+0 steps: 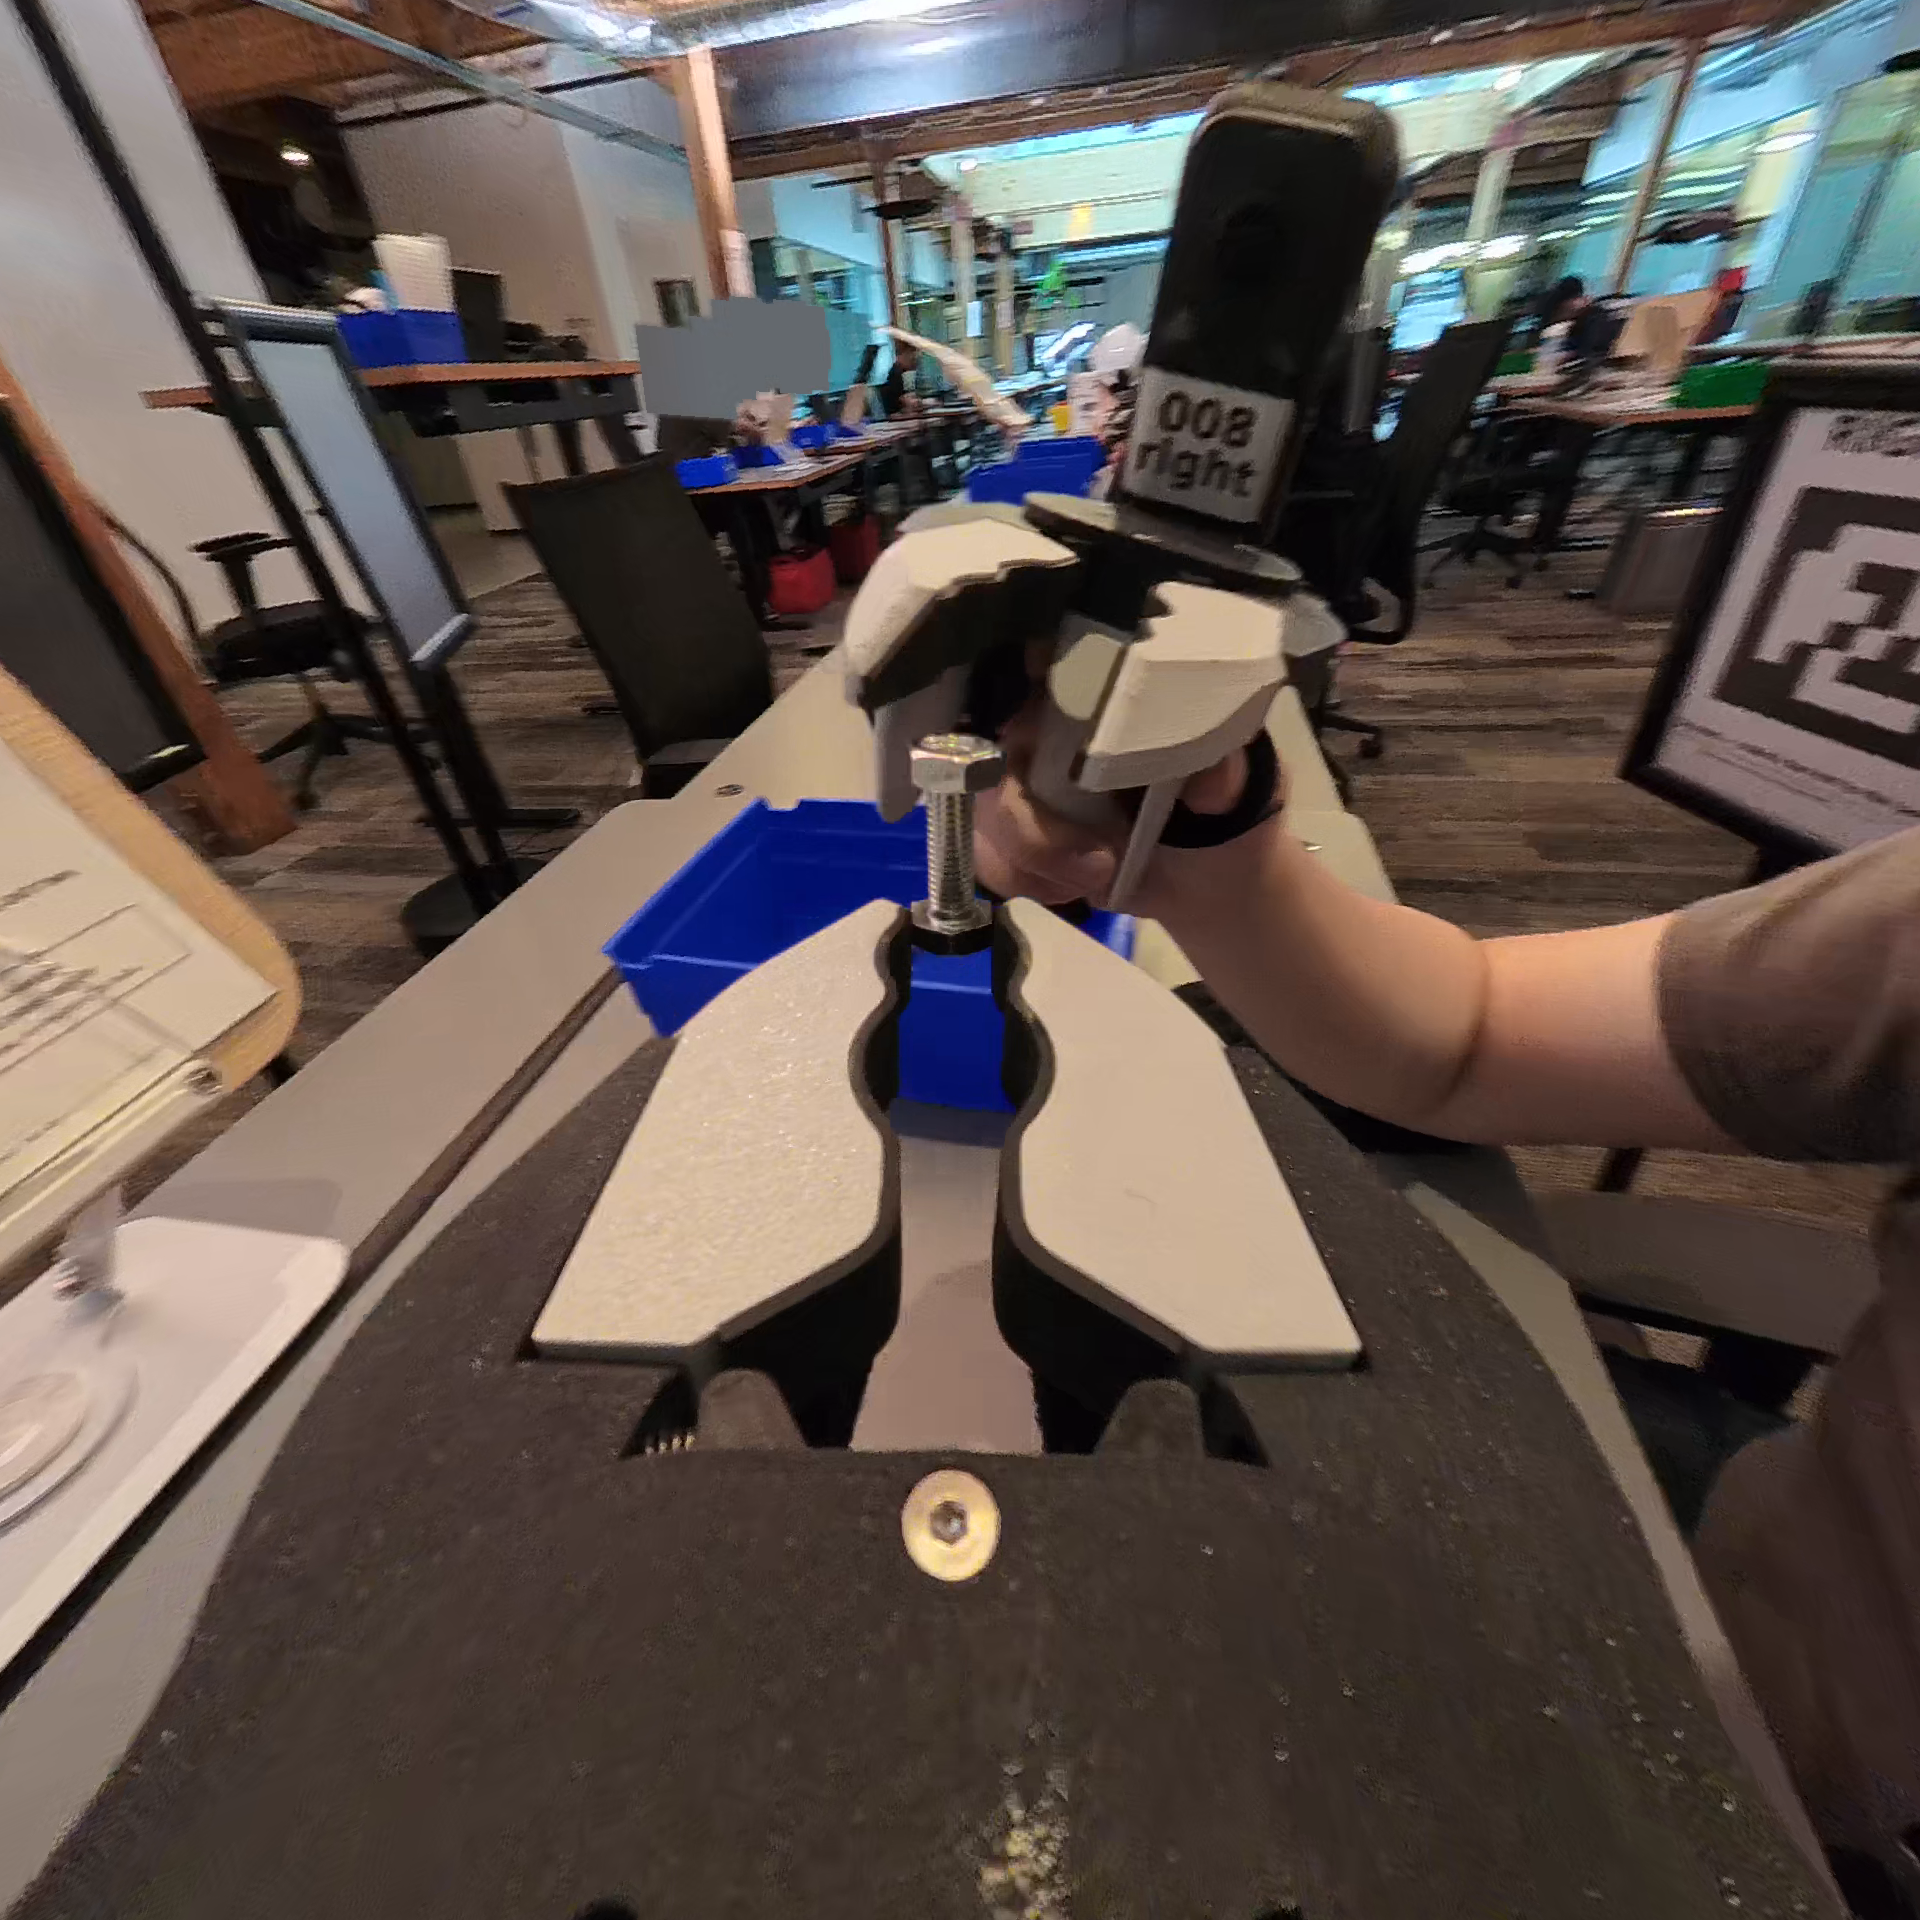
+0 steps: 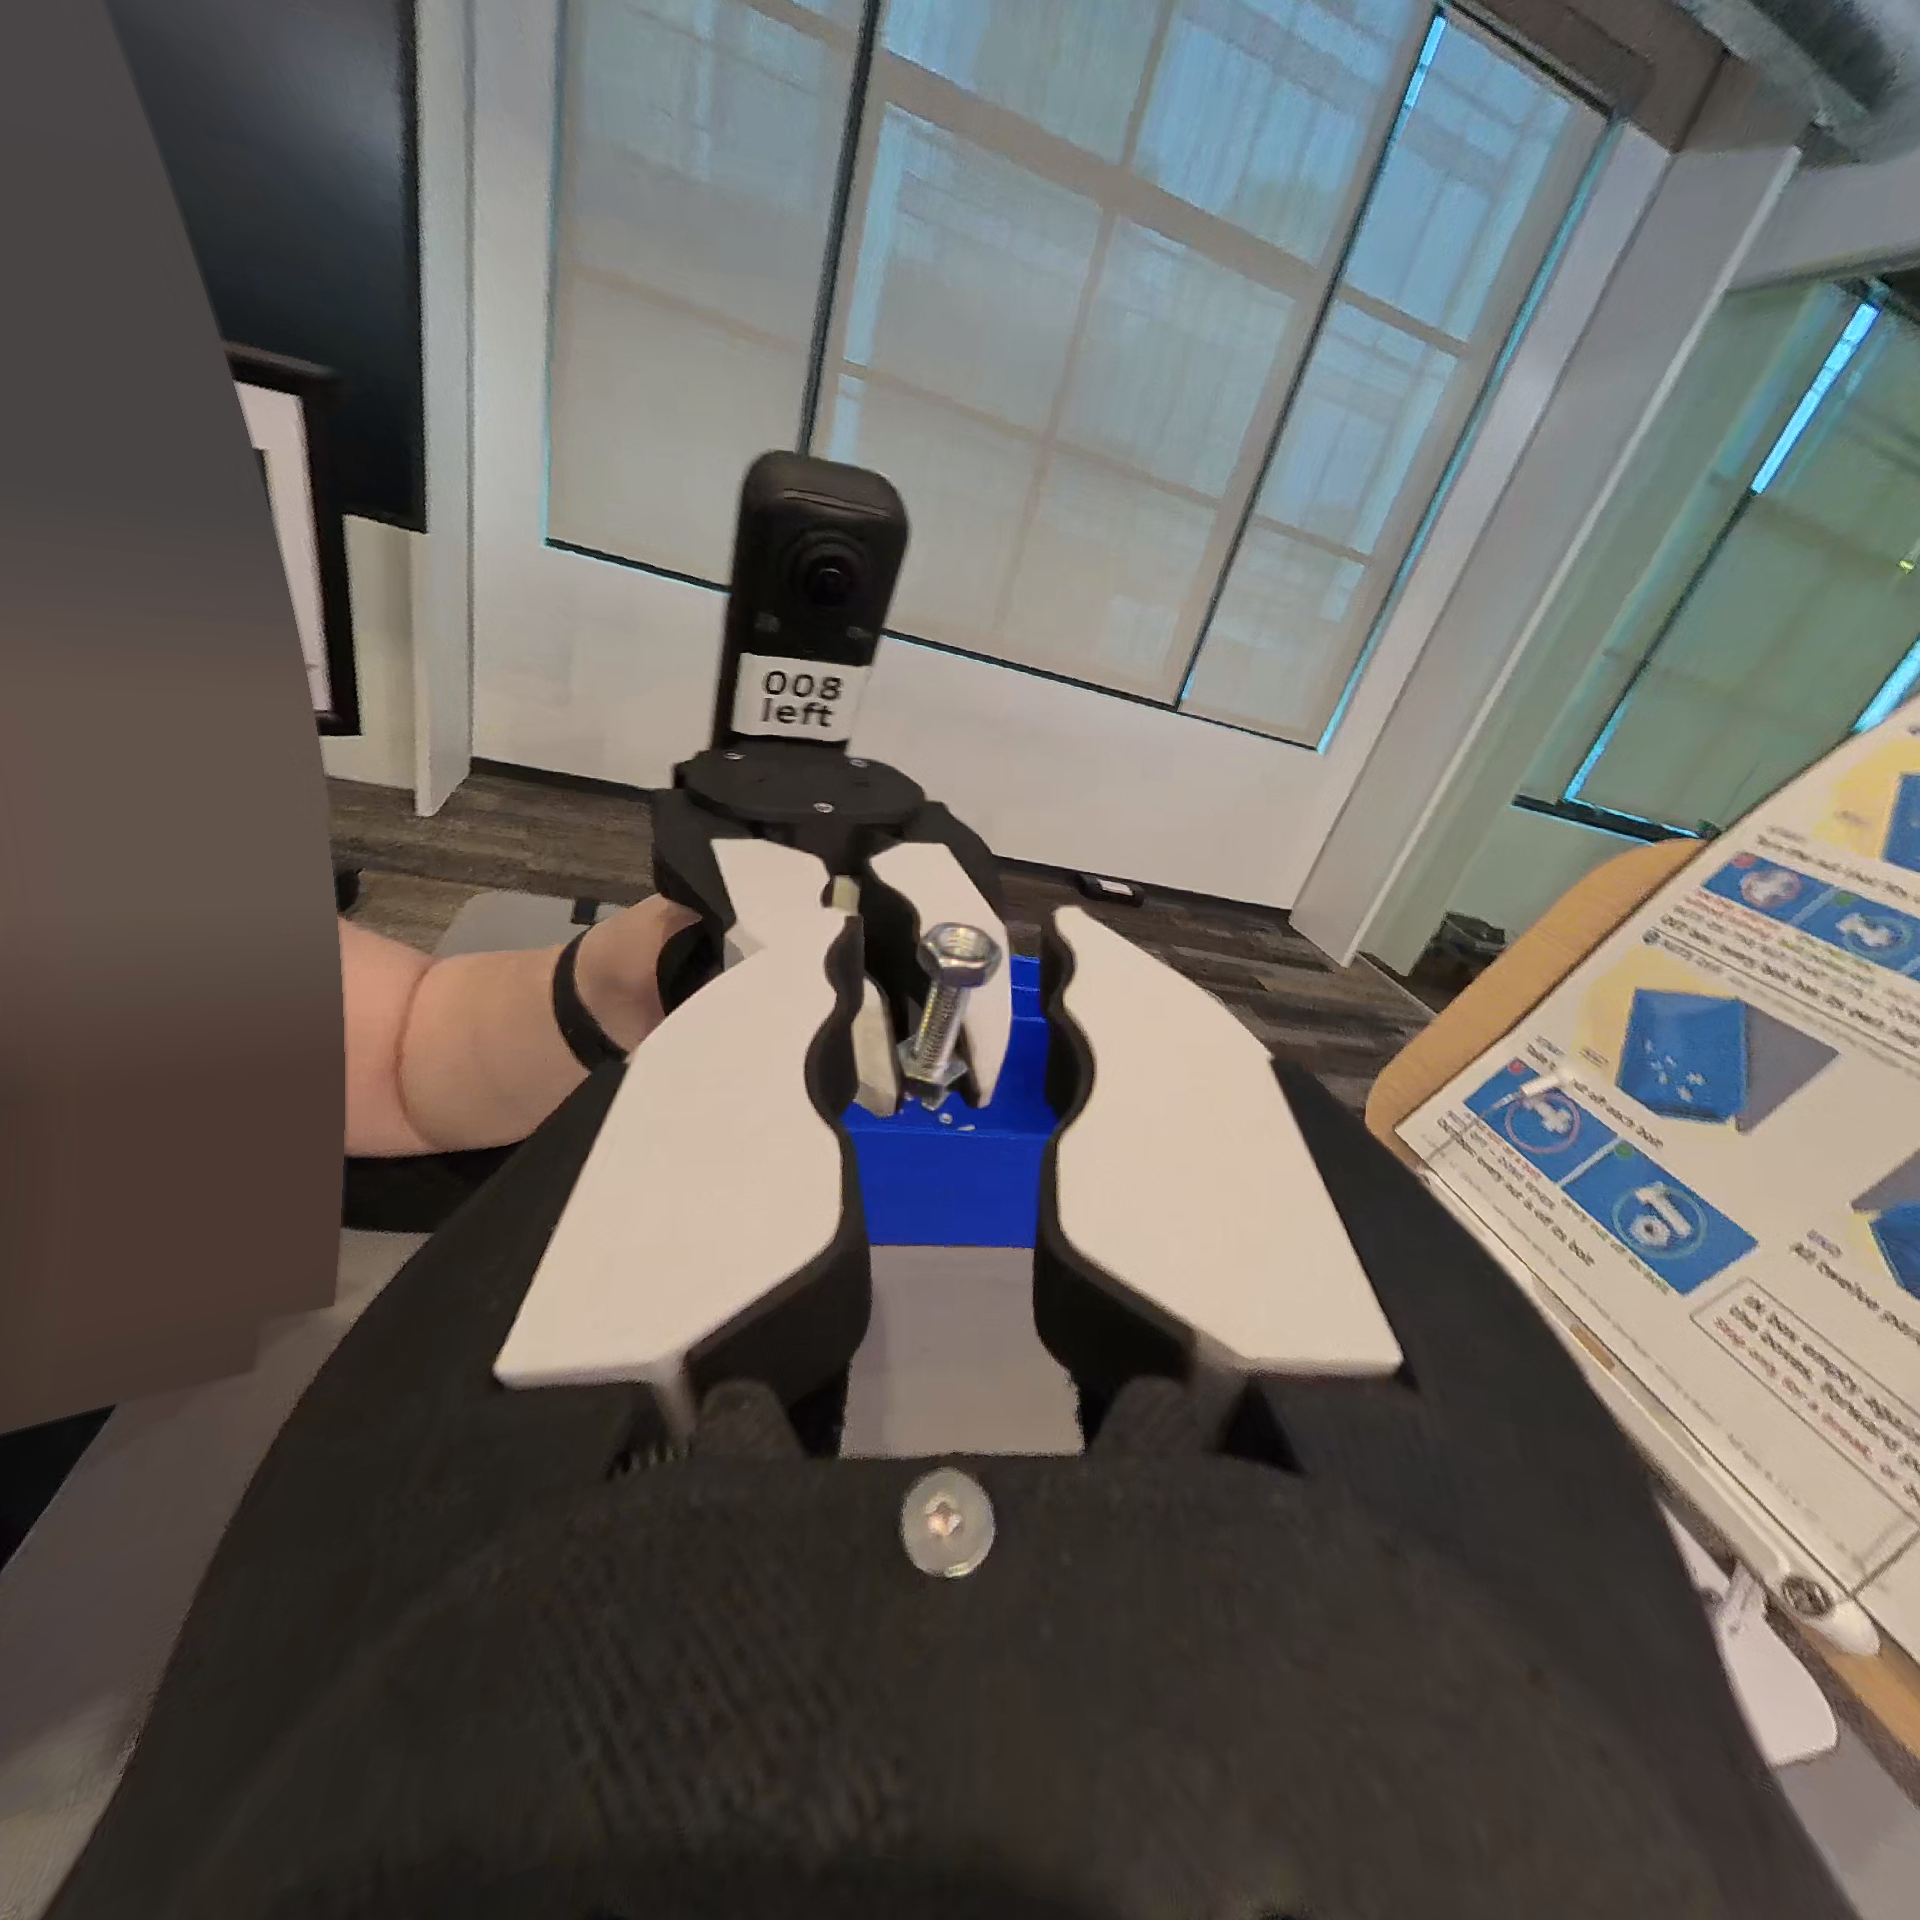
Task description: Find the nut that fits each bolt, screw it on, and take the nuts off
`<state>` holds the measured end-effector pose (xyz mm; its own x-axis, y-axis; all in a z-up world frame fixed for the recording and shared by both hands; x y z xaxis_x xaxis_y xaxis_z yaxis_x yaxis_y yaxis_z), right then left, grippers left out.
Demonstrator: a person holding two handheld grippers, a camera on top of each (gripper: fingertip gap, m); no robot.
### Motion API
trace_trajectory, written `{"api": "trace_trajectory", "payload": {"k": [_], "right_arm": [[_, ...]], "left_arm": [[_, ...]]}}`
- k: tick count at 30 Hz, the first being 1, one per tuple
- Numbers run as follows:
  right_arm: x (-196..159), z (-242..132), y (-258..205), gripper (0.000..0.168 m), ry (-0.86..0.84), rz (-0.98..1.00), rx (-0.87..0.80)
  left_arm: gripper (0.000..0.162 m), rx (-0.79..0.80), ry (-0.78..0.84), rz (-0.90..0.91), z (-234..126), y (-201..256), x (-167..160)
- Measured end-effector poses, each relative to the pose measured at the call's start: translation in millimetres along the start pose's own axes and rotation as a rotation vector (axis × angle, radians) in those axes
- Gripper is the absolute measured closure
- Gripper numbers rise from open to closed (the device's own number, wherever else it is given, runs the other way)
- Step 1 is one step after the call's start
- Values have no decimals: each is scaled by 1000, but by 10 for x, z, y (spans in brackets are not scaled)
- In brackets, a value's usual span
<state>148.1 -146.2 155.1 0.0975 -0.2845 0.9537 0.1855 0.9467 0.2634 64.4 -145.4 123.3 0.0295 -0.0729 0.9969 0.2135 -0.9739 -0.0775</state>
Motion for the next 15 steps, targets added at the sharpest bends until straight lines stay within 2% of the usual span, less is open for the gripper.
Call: {"api": "trace_trajectory", "payload": {"k": [4, 8, 15], "right_arm": [[79, -106, -63, 135, 22, -8, 120], [116, -172, -117, 136, 71, 86, 271], [61, -150, -56, 139, 69, 107, 258]], "left_arm": [[148, -101, 20, -25, 1, 93, 23], [148, -170, 30, -40, 11, 163, 31], [148, -200, 22, -18, 36, 221, 16]]}}
Point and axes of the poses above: each gripper's, where its closed fingertips meet, z out along the fingers, x out of its top, y = z × x across the jaws, the point moved 5 cm from there along -z, back along the fingers, and after that the axes turned 2 degrees about y, right-handed, at the moved point
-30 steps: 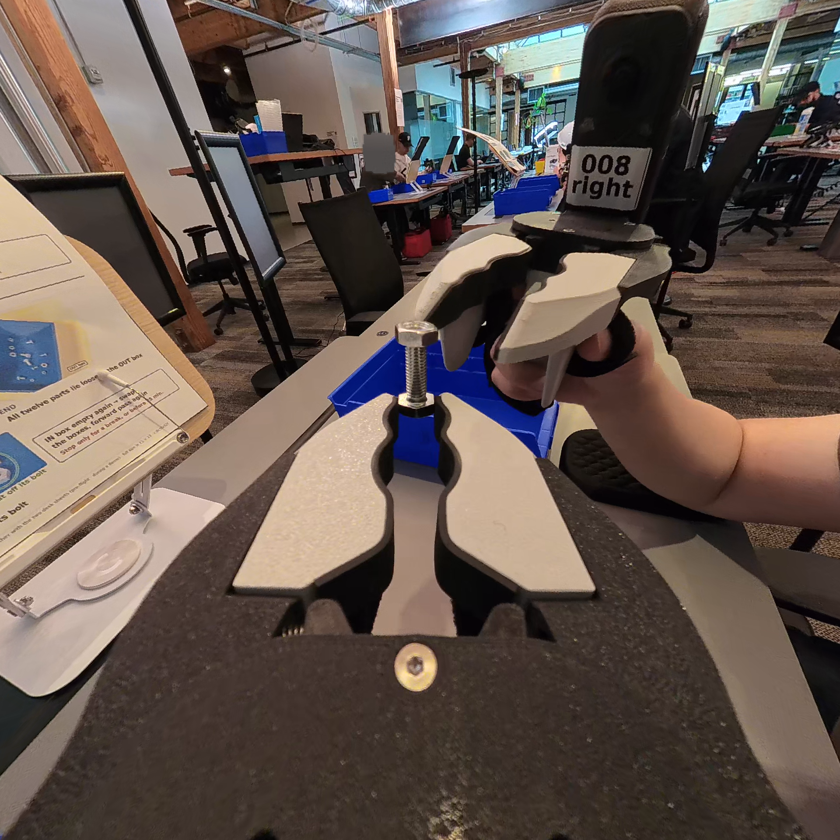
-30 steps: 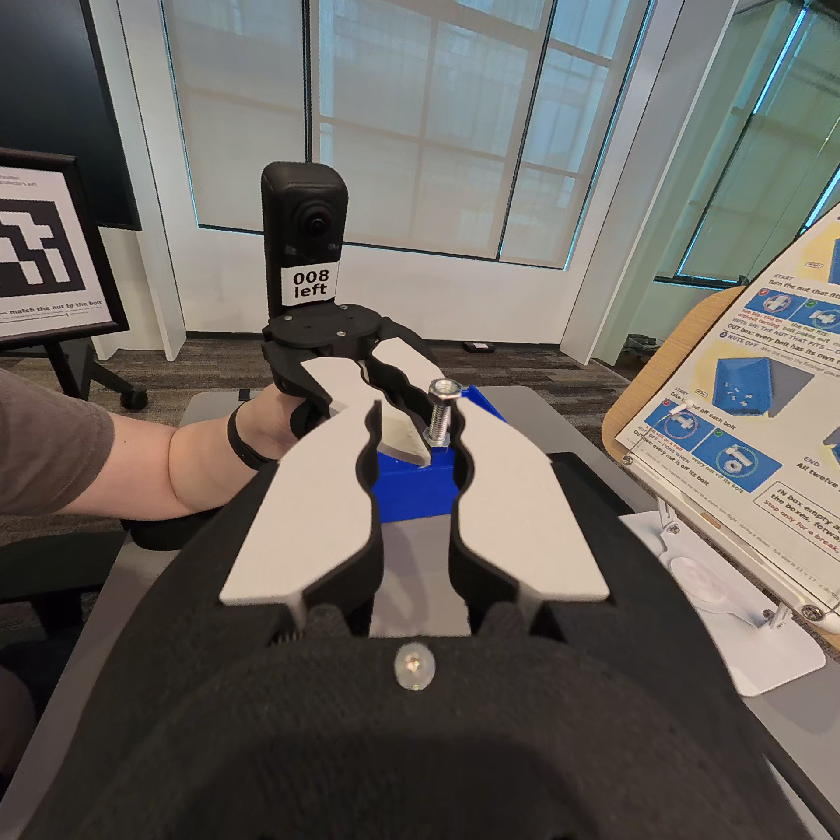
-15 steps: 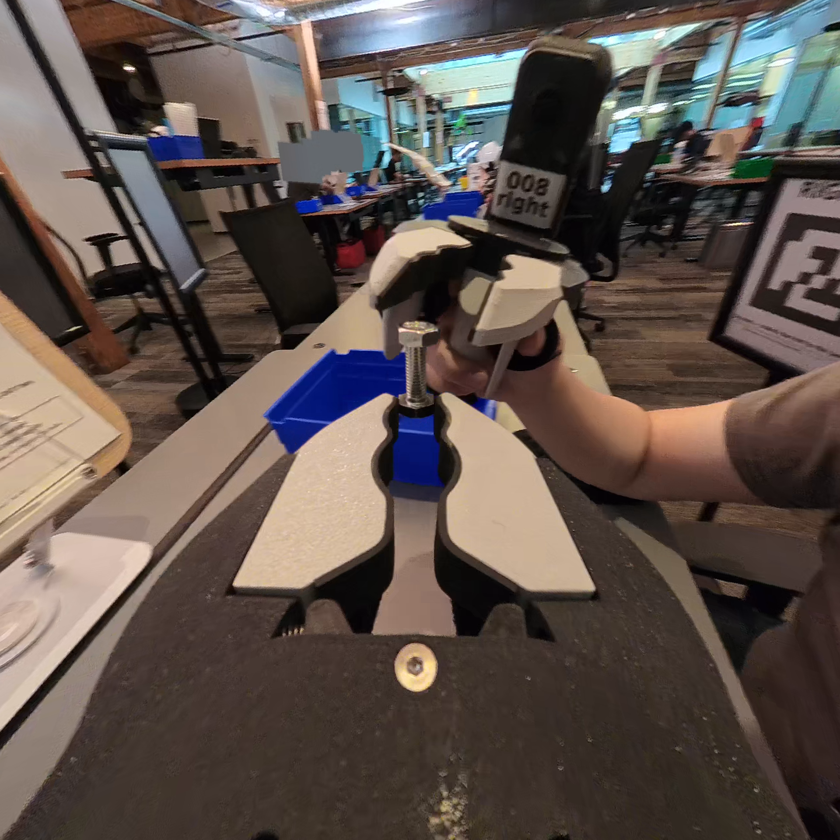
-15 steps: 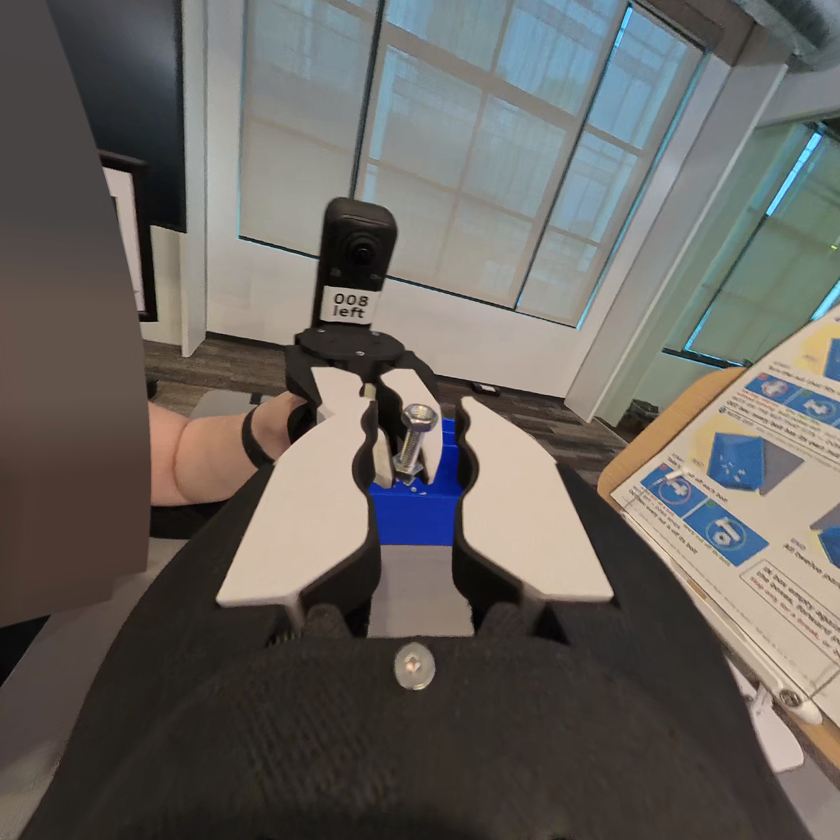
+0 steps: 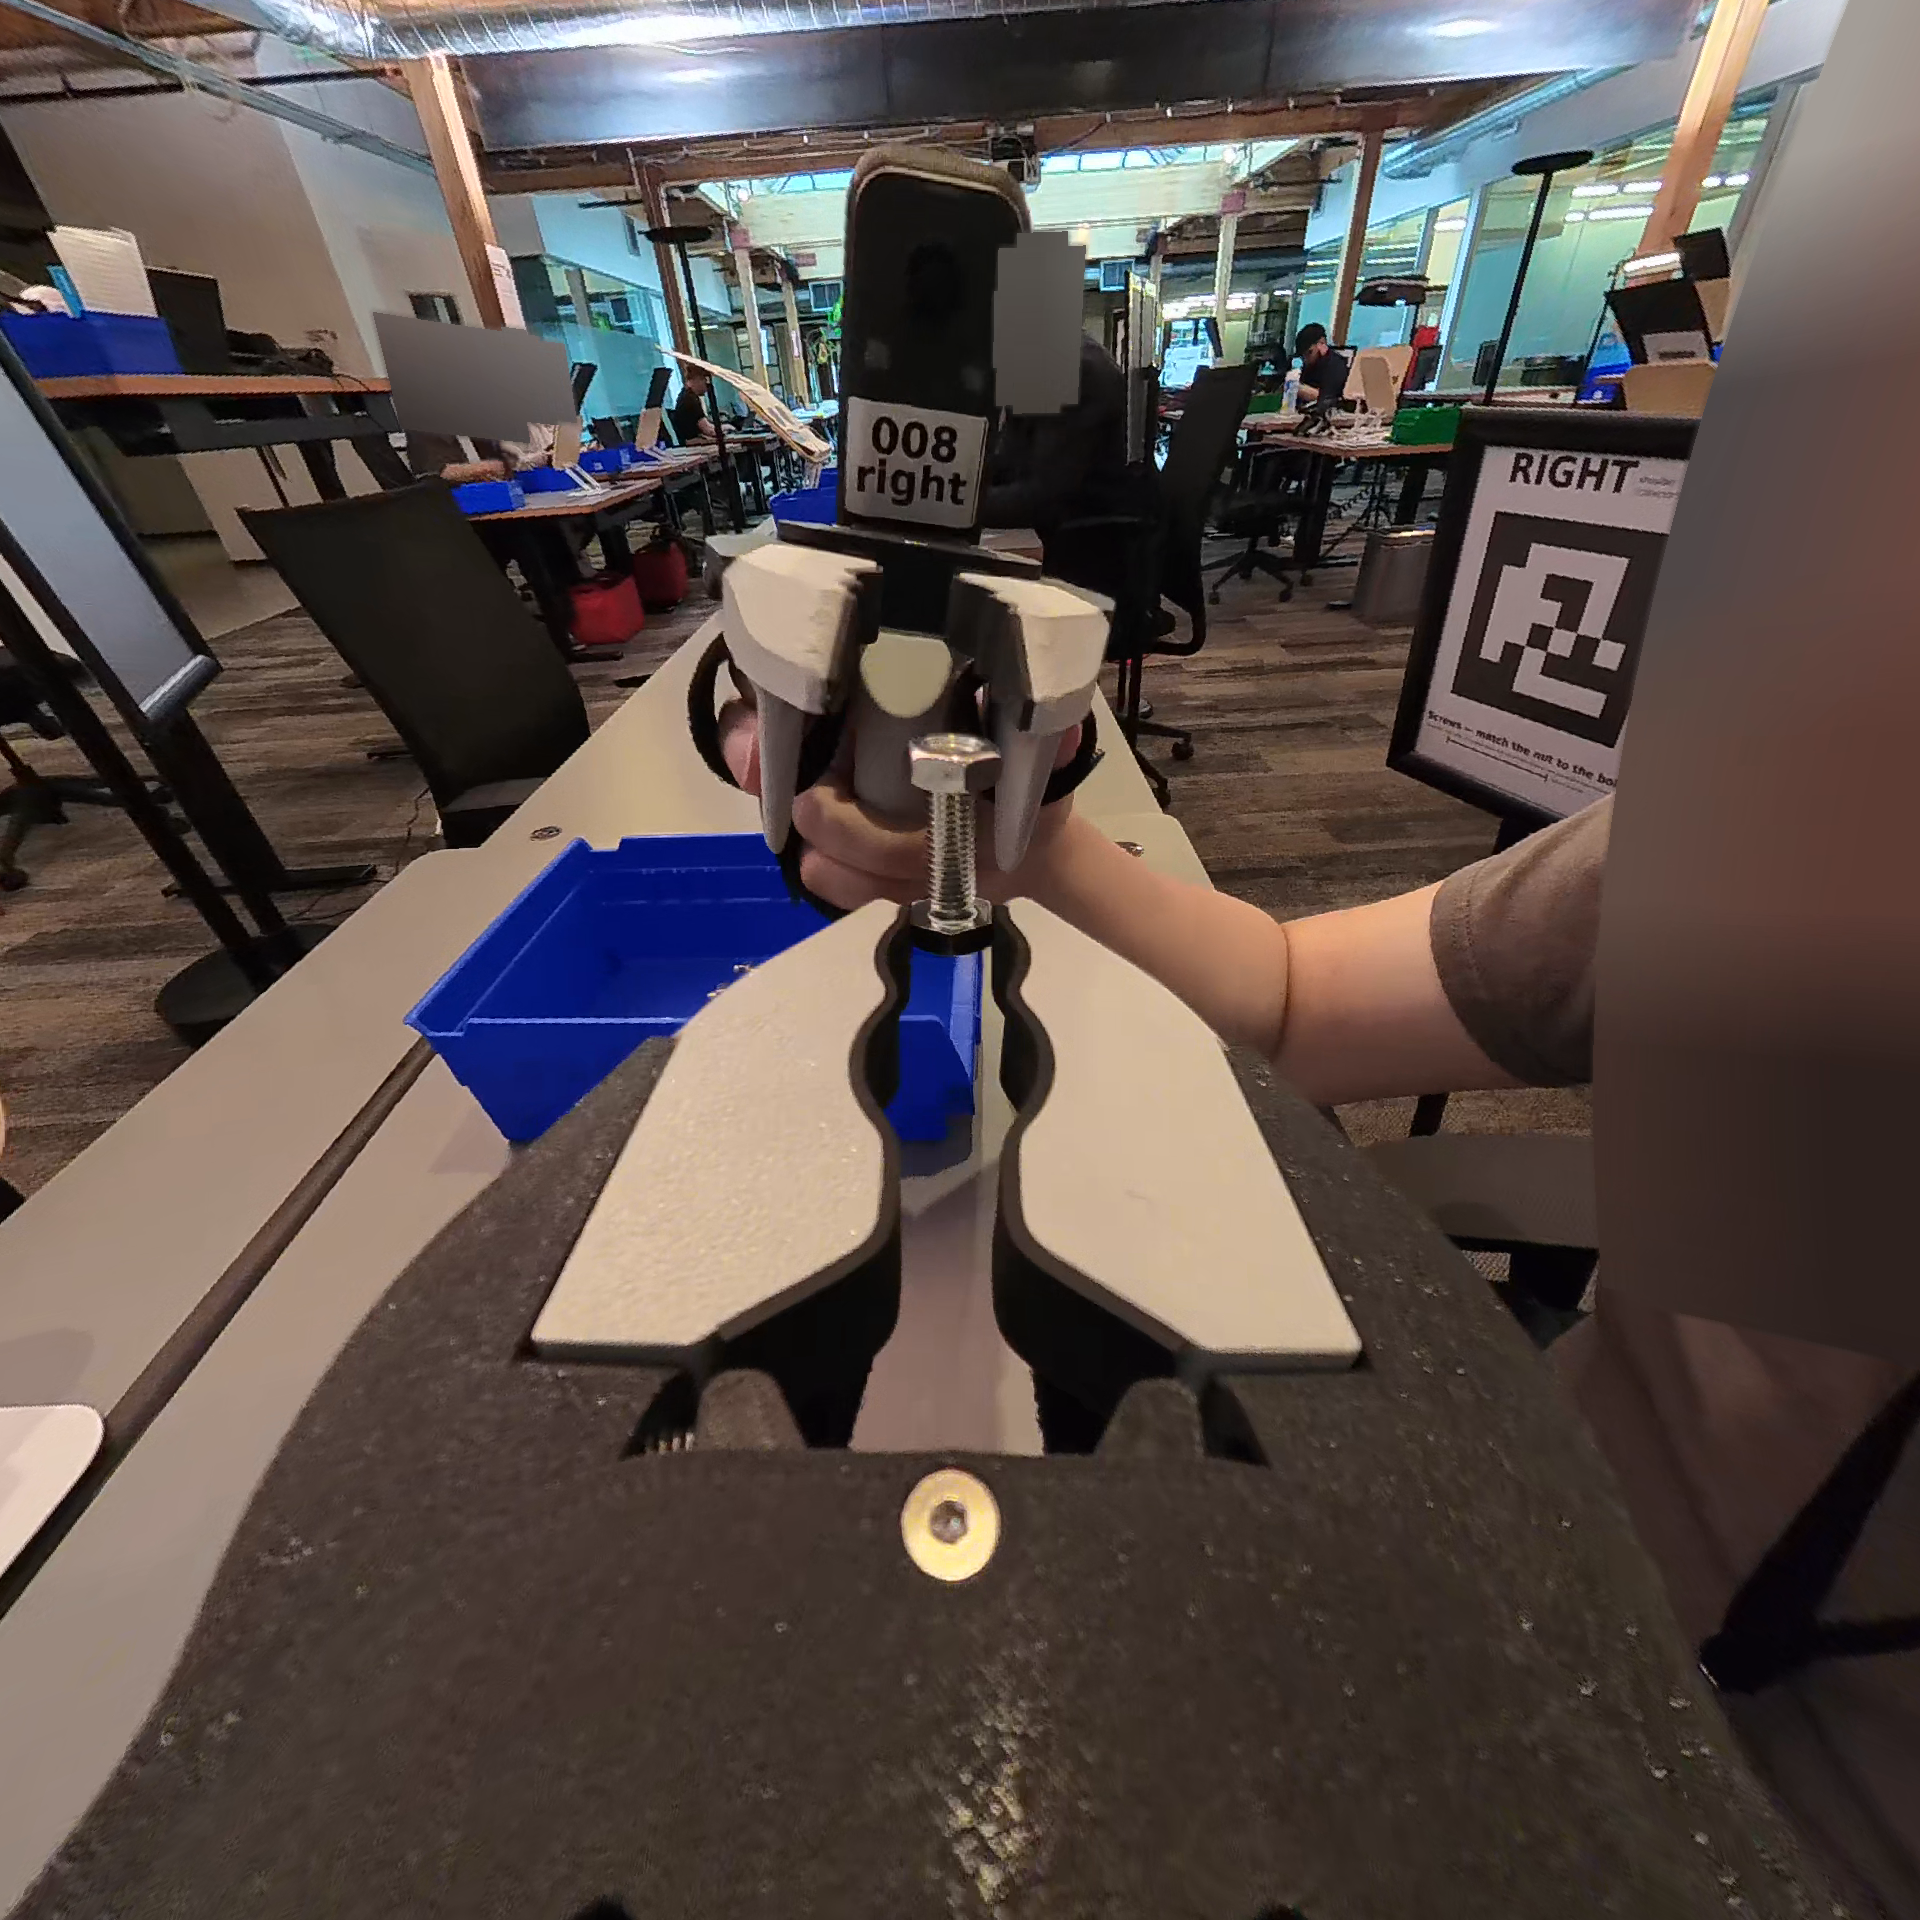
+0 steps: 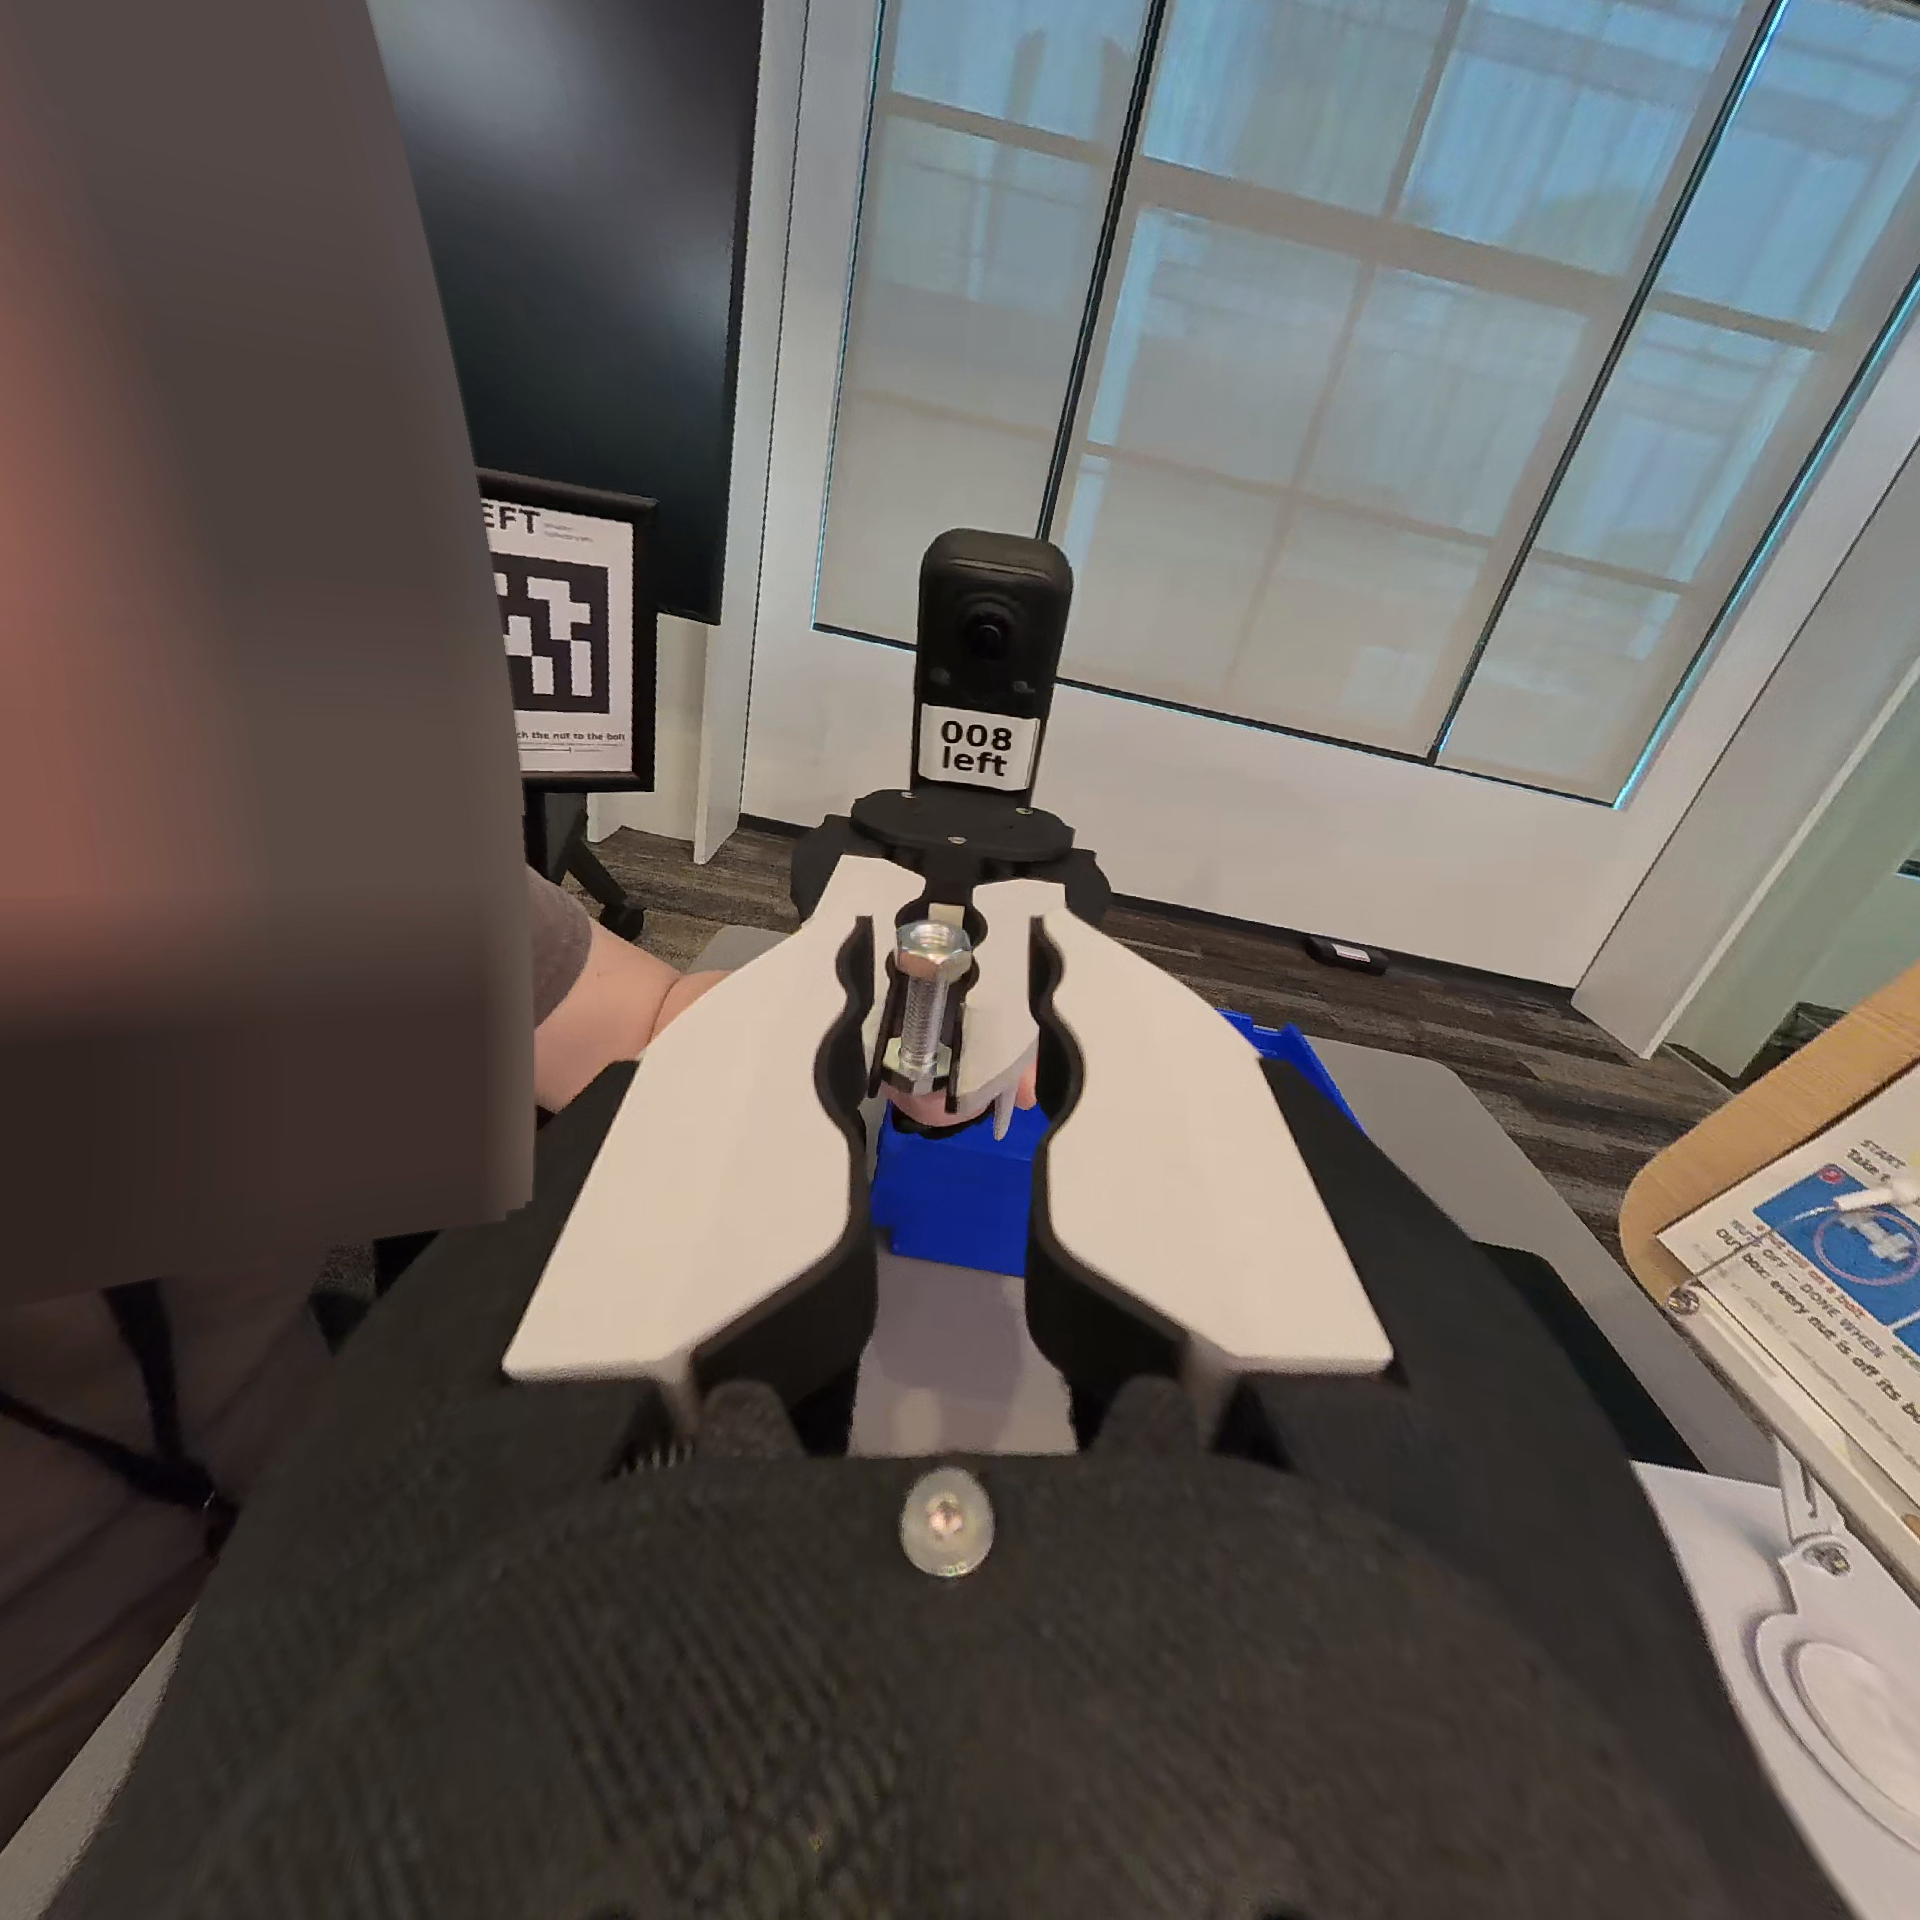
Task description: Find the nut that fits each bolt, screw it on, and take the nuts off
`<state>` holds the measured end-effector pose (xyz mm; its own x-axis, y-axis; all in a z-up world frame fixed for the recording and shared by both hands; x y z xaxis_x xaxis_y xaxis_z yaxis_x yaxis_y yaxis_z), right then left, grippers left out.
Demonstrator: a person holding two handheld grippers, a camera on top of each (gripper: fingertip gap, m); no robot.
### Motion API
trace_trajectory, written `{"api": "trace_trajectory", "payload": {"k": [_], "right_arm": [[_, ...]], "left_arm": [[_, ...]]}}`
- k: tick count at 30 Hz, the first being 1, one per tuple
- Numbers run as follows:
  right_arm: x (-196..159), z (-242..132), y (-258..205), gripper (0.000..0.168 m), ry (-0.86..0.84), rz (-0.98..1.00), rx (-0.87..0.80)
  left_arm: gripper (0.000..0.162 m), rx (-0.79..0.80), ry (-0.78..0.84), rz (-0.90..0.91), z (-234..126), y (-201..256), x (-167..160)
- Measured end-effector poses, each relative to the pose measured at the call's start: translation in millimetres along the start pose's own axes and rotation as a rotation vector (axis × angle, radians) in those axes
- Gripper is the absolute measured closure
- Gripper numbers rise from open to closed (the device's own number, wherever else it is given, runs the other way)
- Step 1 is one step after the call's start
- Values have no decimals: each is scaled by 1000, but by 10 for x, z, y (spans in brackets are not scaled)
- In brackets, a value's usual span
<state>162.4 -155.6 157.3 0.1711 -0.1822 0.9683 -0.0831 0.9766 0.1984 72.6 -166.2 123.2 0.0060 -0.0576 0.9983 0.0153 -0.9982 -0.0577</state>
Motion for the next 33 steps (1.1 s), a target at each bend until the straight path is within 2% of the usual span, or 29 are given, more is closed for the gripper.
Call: {"api": "trace_trajectory", "payload": {"k": [15, 26, 33], "right_arm": [[-67, 65, -46, 152, -38, 8, 46], [-80, 61, -30, 153, -22, 90, 85], [-96, 77, 69, 153, -43, 64, -54]], "left_arm": [[148, -2, -23, 17, 29, 24, -24], [148, -3, -25, 21, 36, 32, -25], [148, 106, -26, 29, -2, -86, -21]]}}
Point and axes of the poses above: each gripper's, where its closed fingertips meet, z out along the fingers, x out of its top, y = z × x across the jaws, the point moved 5 cm from there along -z, back along the fingers, and after that the axes turned 2 degrees about y, right-handed, at the moved point
